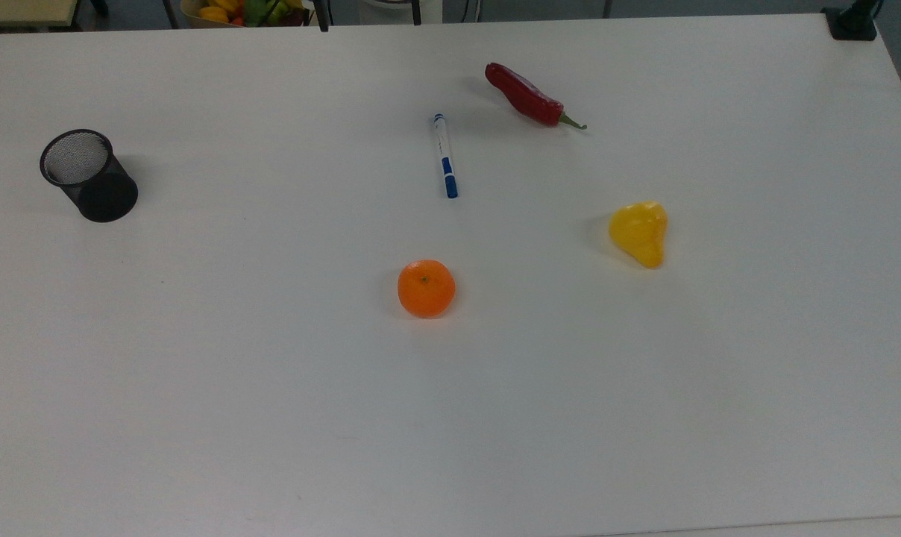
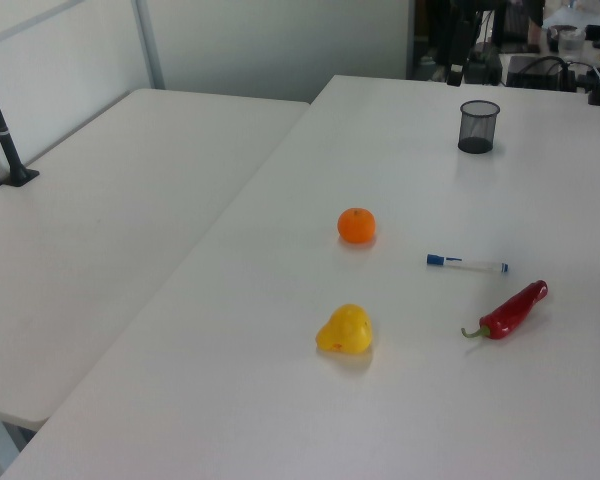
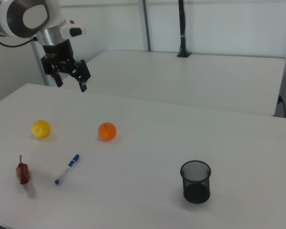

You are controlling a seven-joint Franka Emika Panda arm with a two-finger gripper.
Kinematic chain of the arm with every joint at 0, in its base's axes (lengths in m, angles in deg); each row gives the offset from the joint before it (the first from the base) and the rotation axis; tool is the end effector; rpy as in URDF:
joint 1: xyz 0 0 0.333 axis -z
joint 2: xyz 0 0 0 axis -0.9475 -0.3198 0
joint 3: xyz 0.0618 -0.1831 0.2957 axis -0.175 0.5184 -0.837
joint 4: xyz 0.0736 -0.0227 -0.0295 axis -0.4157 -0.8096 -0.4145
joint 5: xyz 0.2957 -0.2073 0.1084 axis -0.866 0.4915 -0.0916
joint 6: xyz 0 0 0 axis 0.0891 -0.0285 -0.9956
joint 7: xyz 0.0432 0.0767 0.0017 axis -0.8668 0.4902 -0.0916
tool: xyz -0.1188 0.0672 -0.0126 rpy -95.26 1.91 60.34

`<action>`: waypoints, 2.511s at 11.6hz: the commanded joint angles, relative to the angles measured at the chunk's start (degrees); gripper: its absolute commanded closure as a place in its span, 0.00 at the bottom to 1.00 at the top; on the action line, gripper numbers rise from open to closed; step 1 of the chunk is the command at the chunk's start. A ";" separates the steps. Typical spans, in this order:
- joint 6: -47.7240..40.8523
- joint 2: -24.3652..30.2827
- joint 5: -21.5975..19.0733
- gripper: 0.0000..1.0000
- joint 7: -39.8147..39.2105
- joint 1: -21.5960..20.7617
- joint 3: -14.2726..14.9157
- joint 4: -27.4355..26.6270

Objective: Place marker

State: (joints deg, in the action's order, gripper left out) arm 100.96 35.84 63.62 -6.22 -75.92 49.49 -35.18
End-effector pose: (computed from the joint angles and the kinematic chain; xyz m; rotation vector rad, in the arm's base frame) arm 0.5410 0.0469 0.6240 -3.0782 -0.1931 -0.1944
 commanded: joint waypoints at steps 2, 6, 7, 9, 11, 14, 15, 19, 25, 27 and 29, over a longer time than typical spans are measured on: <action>-1.55 0.14 -0.90 0.00 -1.18 -1.06 1.00 0.14; -1.64 0.14 -0.90 0.00 -1.35 -1.06 1.00 0.14; -1.64 0.14 -0.90 0.00 -1.27 -1.06 1.00 0.14; -1.64 0.14 -1.07 0.00 -1.00 -1.06 1.00 -0.38; -1.46 -0.38 -0.55 0.00 -2.05 -2.63 1.00 -2.04; -0.76 -3.09 1.64 0.00 -2.23 -5.79 1.00 -4.51; -0.50 -5.20 2.52 0.00 -2.23 -7.02 1.00 -5.21; 8.10 -8.64 5.60 0.00 -1.53 -9.05 1.00 -12.23; 19.26 -12.41 5.61 0.00 4.08 -9.41 0.82 -19.54; 22.43 -13.74 5.61 0.00 5.06 -9.49 0.47 -20.51; 24.02 -14.62 5.61 0.00 5.33 -10.37 0.47 -21.13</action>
State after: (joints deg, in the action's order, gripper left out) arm 122.34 21.20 68.57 -2.89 -84.59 49.41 -54.53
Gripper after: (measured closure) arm 0.000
